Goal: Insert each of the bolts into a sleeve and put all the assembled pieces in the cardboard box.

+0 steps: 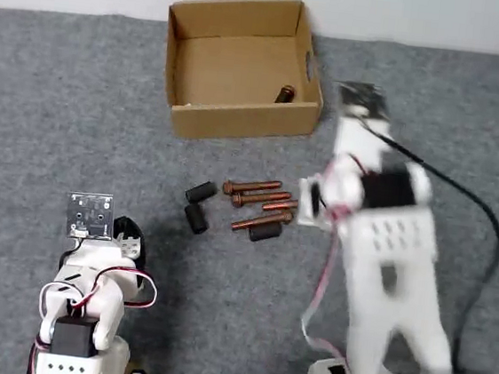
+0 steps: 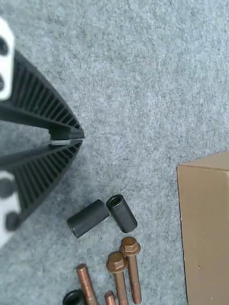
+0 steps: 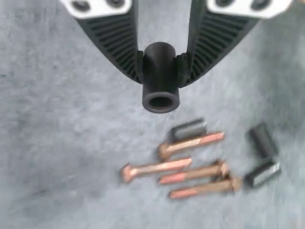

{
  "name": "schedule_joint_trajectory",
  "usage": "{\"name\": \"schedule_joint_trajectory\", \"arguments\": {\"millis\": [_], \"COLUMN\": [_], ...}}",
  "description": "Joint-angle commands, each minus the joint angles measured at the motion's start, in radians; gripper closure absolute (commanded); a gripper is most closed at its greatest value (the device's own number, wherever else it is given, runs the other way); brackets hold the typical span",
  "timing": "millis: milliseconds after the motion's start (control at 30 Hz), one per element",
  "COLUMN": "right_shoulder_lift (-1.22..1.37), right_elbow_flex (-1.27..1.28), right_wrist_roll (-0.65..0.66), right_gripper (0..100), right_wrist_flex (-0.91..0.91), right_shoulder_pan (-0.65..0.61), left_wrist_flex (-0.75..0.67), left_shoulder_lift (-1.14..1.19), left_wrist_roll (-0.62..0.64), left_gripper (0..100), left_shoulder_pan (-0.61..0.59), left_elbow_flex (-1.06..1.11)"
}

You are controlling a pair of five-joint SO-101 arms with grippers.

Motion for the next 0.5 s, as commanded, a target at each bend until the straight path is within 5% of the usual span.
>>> {"name": "schedule_joint_trajectory", "arguments": {"millis": [0,300,467], "right_shoulder_lift": [-0.292,-0.748,-0.88], "right_elbow_flex": [0.245,0.694,0.789], "right_wrist_roll": [-0.014,-0.006,-0.009], "right_gripper": [99.1,99.1,99.1], "right_wrist_flex": [-0.159,-0.271,-0.222], "right_shoulder_pan": [0.099,0.297,0.329], "left_wrist_flex": [0.008,0.0,-0.021], "left_shoulder_lift": [-0.008,-0.009,-0.011], "left_wrist_roll": [-0.011,-0.012,-0.137], "left_gripper": [99,99,99], "left_shoulder_pan": [0.003,0.003,0.003], "left_elbow_flex": [-0.004,-0.004,-0.01]}}
